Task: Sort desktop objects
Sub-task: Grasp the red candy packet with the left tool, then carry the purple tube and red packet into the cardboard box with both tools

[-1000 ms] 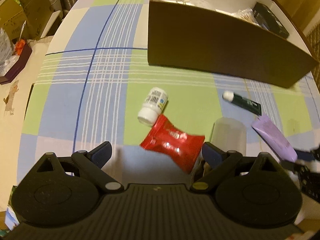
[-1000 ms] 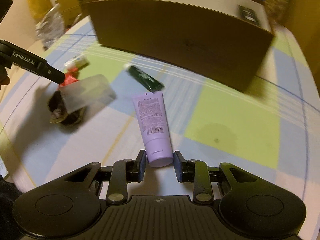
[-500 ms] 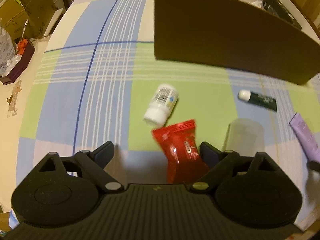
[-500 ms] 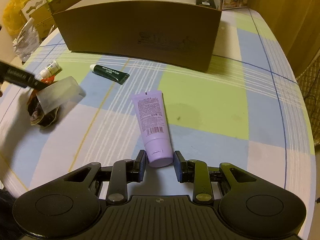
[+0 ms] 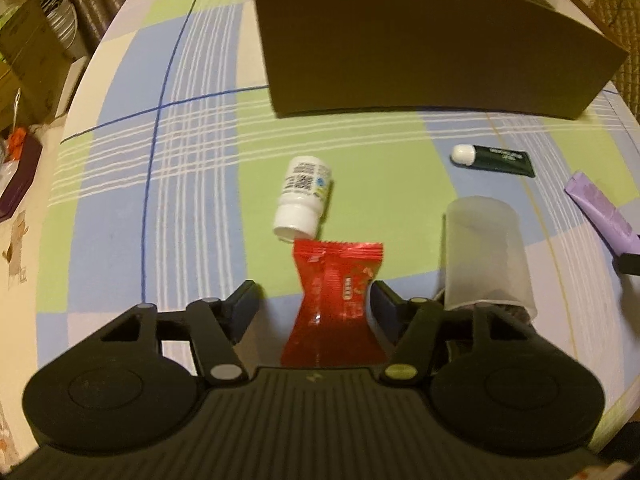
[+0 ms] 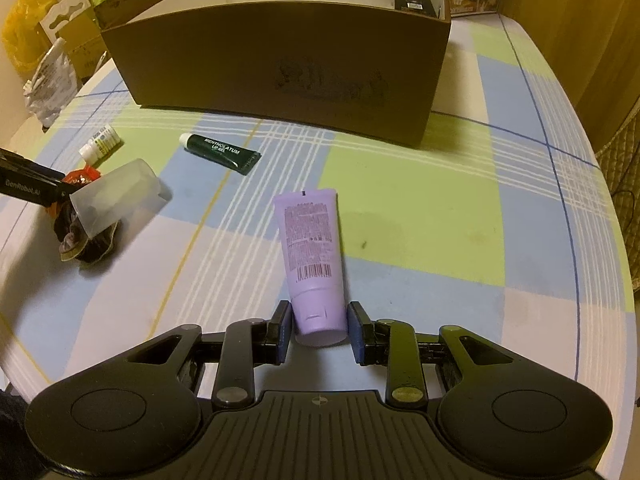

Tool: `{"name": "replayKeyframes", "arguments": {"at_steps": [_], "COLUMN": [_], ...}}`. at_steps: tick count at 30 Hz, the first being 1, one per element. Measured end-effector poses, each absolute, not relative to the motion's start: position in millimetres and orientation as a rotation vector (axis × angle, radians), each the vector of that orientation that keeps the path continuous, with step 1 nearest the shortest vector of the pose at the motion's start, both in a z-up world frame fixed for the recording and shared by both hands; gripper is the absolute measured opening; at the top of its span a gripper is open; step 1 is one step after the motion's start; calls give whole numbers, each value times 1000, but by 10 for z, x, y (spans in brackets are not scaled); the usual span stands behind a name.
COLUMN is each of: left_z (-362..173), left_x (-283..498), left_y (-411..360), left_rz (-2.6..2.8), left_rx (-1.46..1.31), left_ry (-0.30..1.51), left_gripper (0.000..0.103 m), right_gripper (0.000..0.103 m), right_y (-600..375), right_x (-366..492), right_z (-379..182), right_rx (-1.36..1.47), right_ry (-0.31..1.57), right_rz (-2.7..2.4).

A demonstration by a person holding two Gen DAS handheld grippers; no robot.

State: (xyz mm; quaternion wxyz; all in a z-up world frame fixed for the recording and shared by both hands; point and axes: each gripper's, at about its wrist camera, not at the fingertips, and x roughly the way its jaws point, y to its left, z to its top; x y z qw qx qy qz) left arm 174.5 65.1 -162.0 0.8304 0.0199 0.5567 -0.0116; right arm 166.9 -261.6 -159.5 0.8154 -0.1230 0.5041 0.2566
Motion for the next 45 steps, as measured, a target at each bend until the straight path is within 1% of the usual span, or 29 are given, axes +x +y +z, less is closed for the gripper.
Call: {"name": "replayKeyframes", "arguments": {"at_steps": [1, 2, 3, 4, 5, 6, 9, 17, 22, 25, 27, 38, 45], "left_z": [-1616, -1607, -1599, -1589, -1581, -1576, -1571, -1540, -1530, -1527, -1528, -1510, -1379], "left_x": [1740, 1732, 1725, 1712, 1701, 1700, 1670, 1532, 1445, 1414, 1408, 1370, 1338], "left_y": [646, 646, 651, 658, 667, 677, 734, 836, 875, 886, 882, 786, 776], "left_rz": [-33, -43, -51, -59, -63, -63, -46, -6, 6, 8, 8, -13, -16], "left_rx": [46, 50, 52, 54, 55, 57, 46, 28, 19, 18, 19, 54, 54], "left_ry": [1175, 1169, 1162, 1156, 1153, 1151, 1155, 1173, 1177, 1178, 1178, 1185, 1155], "left_gripper": [55, 49, 40, 36, 28, 28, 28, 26, 26, 26, 26, 24, 23], "right_gripper": [28, 28, 29, 31, 33, 37, 41, 42, 42, 40, 32, 31, 31], "right_y": [-2619, -2625, -2630, -2634, -2634, -2629, -2585, -2384, -2332, -2321, -2307, -2256, -2314], "right_x": [1670, 1669, 1670, 1671, 1675, 1677, 1695, 1816, 1873, 1873, 1865, 1733, 1680], "right_z": [-1596, -1598, -1603, -1611, -1616, -1621, -1636, -1690, -1703, -1699, -1694, -1676, -1590], "right_rx": [-260, -255, -250, -245, -243, -240, -238, -307, -321, -328, -333, -342, -249], "right_ry": [1076, 1077, 1079, 1081, 1081, 1079, 1073, 1021, 1024, 1025, 1025, 1053, 1089], "right_rz": [546, 544, 541, 539, 537, 535, 543, 571, 574, 575, 584, 604, 622]}}
